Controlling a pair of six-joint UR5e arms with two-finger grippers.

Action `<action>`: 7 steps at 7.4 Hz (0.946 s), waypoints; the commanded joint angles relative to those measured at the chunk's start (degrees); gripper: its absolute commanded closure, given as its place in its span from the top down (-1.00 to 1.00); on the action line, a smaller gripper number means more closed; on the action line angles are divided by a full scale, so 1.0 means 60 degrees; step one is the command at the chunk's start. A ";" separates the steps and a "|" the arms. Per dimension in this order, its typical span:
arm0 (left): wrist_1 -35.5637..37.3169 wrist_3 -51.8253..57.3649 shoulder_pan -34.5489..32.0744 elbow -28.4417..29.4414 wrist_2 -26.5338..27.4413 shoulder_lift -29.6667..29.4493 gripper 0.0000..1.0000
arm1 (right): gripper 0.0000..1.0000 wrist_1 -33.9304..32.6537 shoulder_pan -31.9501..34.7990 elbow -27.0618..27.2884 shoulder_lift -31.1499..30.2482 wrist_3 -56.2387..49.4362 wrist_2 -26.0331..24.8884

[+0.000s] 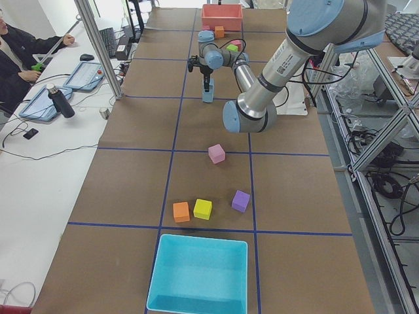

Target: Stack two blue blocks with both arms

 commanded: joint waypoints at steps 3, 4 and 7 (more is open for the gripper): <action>0.0027 -0.0001 -0.0019 -0.0304 -0.0014 0.0049 0.95 | 1.00 -0.0004 0.0000 0.0000 0.0007 0.0013 0.0015; 0.0143 -0.0016 -0.0077 -0.0929 -0.0028 0.0049 0.95 | 1.00 -0.0004 0.0000 0.0000 -0.0007 0.0013 0.0000; 0.0640 0.0115 -0.0982 -0.2850 -0.0101 0.0909 0.95 | 1.00 -0.0004 0.0000 0.0000 -0.0007 -0.0002 0.0029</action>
